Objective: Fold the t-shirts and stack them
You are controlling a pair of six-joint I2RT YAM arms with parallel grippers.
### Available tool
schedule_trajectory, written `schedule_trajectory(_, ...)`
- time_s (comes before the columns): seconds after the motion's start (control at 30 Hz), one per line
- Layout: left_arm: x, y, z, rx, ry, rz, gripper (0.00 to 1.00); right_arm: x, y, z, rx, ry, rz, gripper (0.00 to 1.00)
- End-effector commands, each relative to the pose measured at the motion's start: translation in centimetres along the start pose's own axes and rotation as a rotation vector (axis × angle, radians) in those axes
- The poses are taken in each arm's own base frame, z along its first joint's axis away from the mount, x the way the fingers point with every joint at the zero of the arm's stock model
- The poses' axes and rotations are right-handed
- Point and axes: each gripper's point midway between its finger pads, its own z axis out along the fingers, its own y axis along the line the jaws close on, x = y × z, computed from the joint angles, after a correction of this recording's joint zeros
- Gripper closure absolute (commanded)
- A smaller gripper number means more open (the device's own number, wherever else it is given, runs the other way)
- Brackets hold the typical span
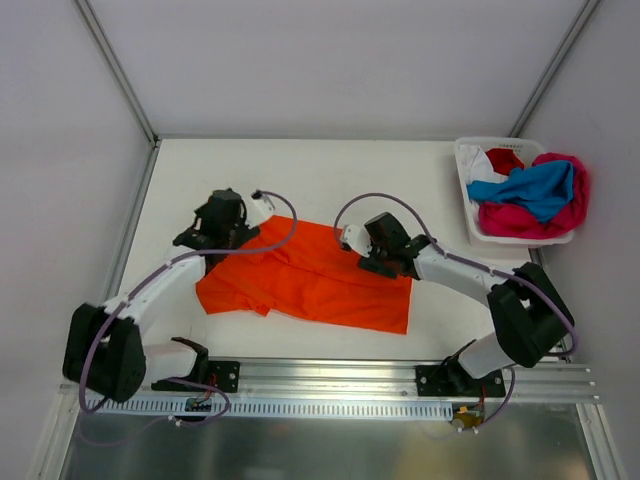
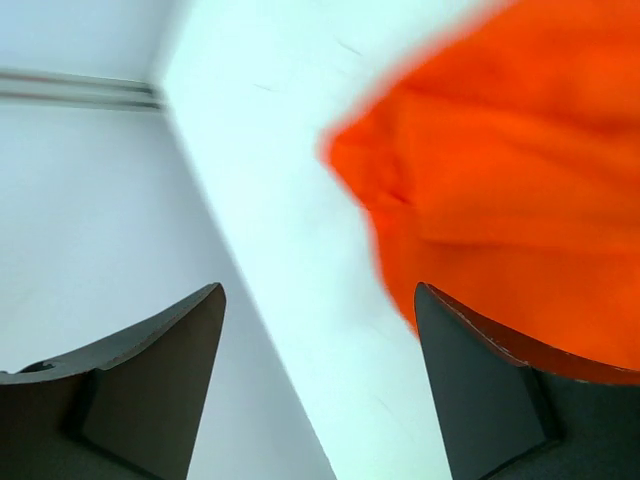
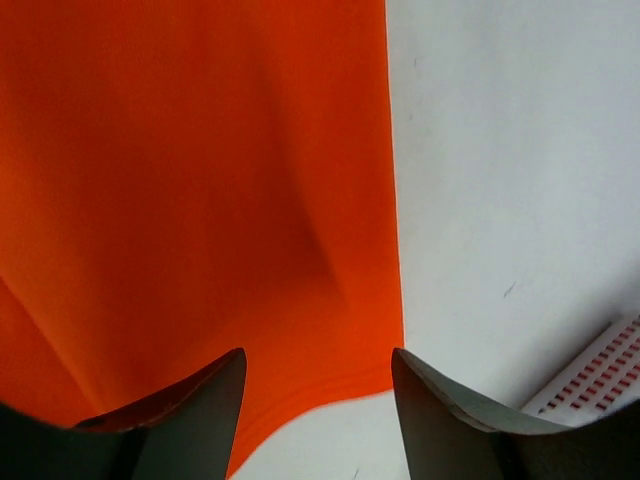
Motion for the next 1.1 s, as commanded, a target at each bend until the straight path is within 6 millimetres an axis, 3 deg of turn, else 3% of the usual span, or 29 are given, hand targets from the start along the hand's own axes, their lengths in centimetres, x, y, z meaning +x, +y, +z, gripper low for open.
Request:
schedule_trajectory(0.0, -4.1, 8.9, -5.9, -0.271, -0.237, -0.263, 0.22, -4.5, -1.6, 0.8, 0.039, -0.081, -0.044, 0.37)
schedule_trajectory(0.07, -4.0, 10.2, -7.5, -0.324, -0.253, -0.299, 0.21, -5.3, -1.0, 1.4, 0.044, -0.059, -0.095, 0.37)
schedule_trajectory(0.17, -2.6, 11.3, -9.4, -0.380, -0.223, -0.312, 0.20, -4.9, 0.6, 2.9, 0.037, 0.011, -0.185, 0.37)
schedule_trajectory(0.3, -0.9, 12.2, -11.4, -0.449, -0.198, -0.306, 0.19, -2.2, 2.2, 4.1, 0.053, 0.146, -0.309, 0.36)
schedule_trajectory(0.4, 0.0, 12.2, -12.2, -0.471, -0.183, -0.290, 0.19, -0.5, 1.4, 3.7, 0.116, 0.204, -0.362, 0.35)
schedule_trajectory(0.6, 1.0, 10.3, -11.6, -0.418, -0.162, -0.283, 0.19, 2.4, 0.0, 1.8, 0.183, 0.262, -0.339, 0.33)
schedule_trajectory(0.8, 1.4, 8.2, -10.4, -0.334, -0.144, -0.278, 0.20, 3.1, -0.9, 1.5, 0.209, 0.286, -0.315, 0.32)
schedule_trajectory(0.97, 0.2, 4.8, -9.2, -0.170, -0.212, -0.273, 0.20, 1.0, -2.3, 1.1, 0.241, 0.207, -0.194, 0.30)
schedule_trajectory(1.07, -1.1, 2.3, -8.1, -0.071, -0.252, -0.240, 0.21, -1.9, -5.2, -0.7, 0.292, 0.087, -0.053, 0.29)
